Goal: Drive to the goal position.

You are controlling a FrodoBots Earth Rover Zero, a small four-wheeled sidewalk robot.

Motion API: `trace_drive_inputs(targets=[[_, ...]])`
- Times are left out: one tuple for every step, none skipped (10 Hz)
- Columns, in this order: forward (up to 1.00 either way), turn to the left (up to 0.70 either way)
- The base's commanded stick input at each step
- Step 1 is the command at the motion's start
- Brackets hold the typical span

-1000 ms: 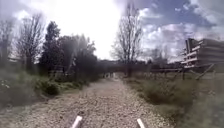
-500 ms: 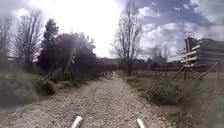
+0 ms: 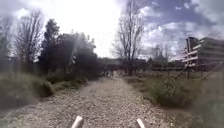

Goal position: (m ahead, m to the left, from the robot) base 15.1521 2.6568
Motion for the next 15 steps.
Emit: trace_drive_inputs(targets=[[0.3, 0.0], [0.3, 0.0], [0.3, 0.0], [0.3, 0.0], [0.3, 0.0], [0.3, 0.0], [0.3, 0.0], [0.3, -0.14], [0.3, -0.54], [0.3, -0.03], [0.3, 0.0], [0.3, 0.0], [0.3, 0.0], [0.3, 0.0], [0.3, 0.0]])
